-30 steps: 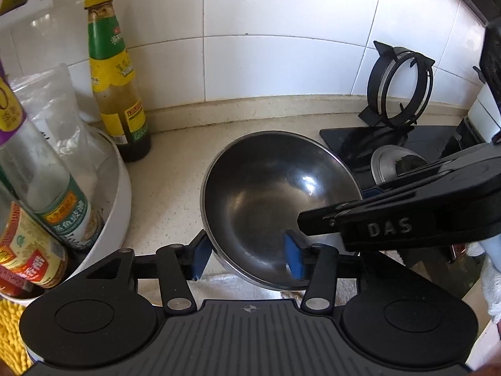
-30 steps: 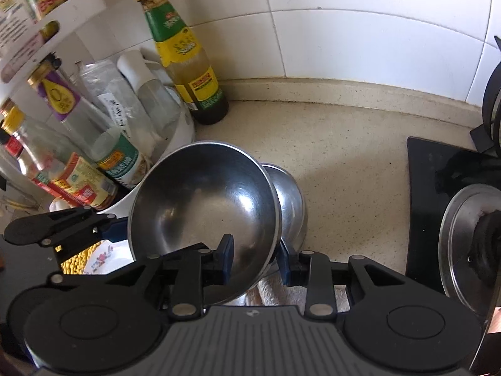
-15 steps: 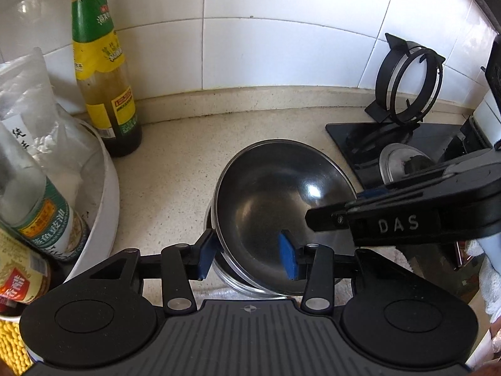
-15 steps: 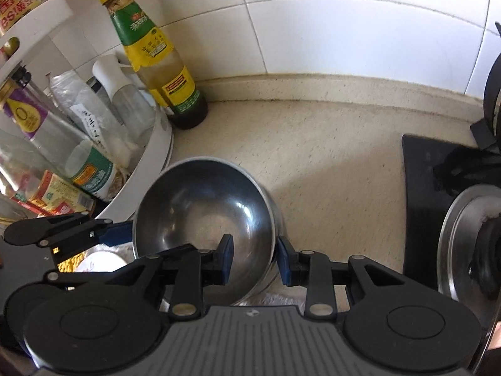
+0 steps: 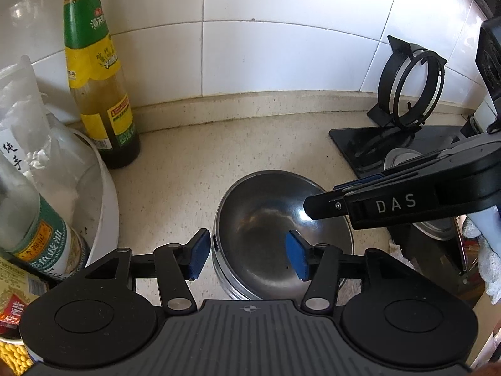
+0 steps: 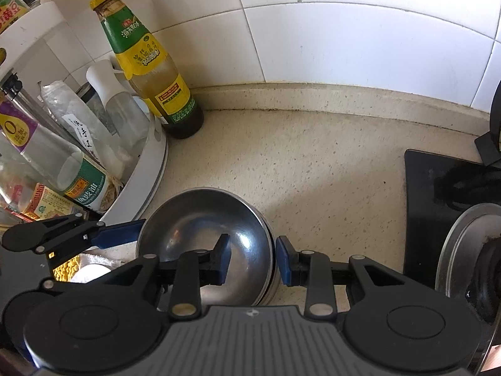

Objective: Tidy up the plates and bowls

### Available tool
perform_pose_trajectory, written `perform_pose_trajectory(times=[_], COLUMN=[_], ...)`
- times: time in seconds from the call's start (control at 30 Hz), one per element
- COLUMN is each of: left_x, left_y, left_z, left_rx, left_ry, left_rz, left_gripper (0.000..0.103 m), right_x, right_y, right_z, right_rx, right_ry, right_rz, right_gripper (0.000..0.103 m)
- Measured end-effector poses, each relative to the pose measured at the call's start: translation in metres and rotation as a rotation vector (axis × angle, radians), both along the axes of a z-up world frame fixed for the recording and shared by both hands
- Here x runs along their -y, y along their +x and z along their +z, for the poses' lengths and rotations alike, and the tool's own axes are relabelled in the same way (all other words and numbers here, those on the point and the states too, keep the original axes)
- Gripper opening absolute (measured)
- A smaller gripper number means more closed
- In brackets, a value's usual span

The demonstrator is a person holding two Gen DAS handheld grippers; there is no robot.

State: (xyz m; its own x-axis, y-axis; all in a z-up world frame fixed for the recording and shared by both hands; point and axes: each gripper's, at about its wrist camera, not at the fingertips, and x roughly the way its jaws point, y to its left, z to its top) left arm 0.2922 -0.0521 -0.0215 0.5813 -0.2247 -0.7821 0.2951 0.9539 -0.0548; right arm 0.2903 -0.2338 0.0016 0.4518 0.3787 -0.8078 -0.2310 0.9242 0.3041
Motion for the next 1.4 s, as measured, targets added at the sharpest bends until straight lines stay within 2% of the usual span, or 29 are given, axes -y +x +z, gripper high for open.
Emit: perform_pose_trajectory(times=[0.23,0.5,0.93,1.07,1.23,1.4], left_x=[-0.001,0.001,0.001,0.002,0.003,0.008], left_y=[-0.009,-0.023,-0.033,-0.036,-0.040,-0.047], left_z=[0.002,0.008,0.001,-0.003,-0.009,-0.018], left_rx=[0.014,0.035,0.016,0.003,-0.017,-0.018], left_ry=[-0.004,0.002,-0.001,0.002,0.007,0.049], left_rz=[-0.003,-0.013,-0.021,-0.008,0.030,0.067], left_gripper=[0.071,0.075,0.081,0.086,0.089,0.089], right_x=[0.002,0.001,0.002,0.004,0.004,0.004], right_y=[-0.007,-0.016,-0.021,-0.017,-0.008,0.004], right_z=[0.002,0.006,0.002,-0.002,-0.009,-0.018], right_rx=[0.003,0.007,-0.015,-0.028,-0.046,-0.058], right_ry=[0.003,0.010,0.015,0.034,0.053,0.069], right_rz=[-0.009,0.002,-0.005,0.009,0.052,0.093], right_gripper=[0.051,0.052,0.063,0.066,0.070,0.074])
